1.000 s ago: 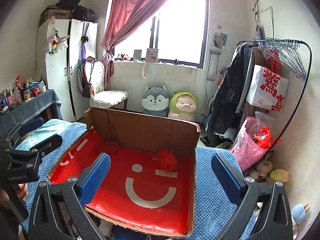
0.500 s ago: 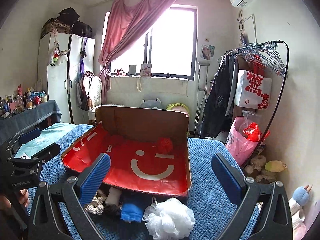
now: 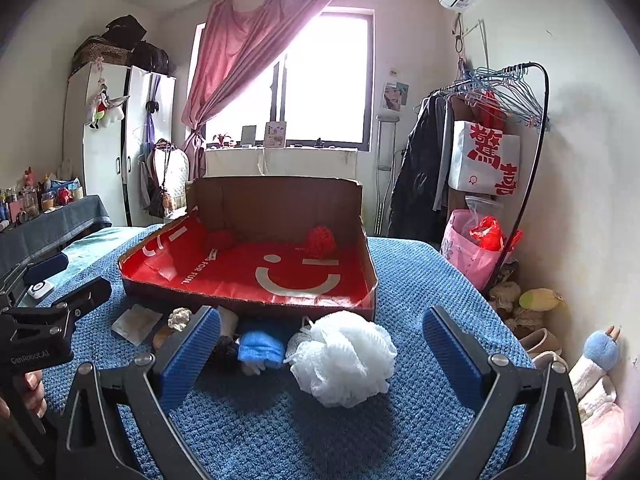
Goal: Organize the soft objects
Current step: 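Withdraw both tools from the box back toward the remaining items, then grasp the white tissue packet with the left tool while the right tool grasps the white mesh puff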
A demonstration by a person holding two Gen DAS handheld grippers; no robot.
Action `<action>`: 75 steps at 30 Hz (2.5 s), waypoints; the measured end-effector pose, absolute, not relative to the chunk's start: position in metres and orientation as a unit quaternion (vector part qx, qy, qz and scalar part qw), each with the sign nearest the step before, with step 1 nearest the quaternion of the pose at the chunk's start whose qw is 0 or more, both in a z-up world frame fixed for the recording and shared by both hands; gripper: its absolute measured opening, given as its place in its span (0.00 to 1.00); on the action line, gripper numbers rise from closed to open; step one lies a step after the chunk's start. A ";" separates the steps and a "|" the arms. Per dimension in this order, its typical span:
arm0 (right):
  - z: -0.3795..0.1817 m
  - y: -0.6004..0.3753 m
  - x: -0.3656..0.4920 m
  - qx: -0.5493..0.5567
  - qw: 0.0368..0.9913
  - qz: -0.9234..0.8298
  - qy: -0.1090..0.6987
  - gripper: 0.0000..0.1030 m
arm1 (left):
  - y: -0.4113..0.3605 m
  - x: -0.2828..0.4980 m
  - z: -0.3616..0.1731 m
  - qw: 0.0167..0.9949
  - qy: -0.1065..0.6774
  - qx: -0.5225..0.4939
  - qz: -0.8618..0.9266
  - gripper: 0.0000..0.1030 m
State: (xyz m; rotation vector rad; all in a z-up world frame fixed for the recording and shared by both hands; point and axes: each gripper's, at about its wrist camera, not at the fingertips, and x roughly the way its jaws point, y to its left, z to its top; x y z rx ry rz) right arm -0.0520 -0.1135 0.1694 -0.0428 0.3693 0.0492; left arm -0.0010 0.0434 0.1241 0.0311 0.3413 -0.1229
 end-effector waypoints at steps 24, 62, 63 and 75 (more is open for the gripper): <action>0.083 -0.123 -0.054 0.034 0.963 0.015 0.267 1.00 | 0.045 0.003 0.051 0.960 0.274 -0.008 -0.060 1.00; 0.104 -0.152 0.009 0.043 0.942 0.015 0.332 1.00 | 0.075 0.074 0.069 0.922 0.382 0.017 -0.060 1.00; 0.104 -0.154 0.013 0.044 0.940 0.017 0.337 1.00 | 0.076 0.078 0.068 0.920 0.387 0.016 -0.063 1.00; 0.090 -0.170 0.048 0.097 0.914 0.071 0.386 0.75 | 0.076 0.108 0.060 0.902 0.419 0.028 -0.104 0.58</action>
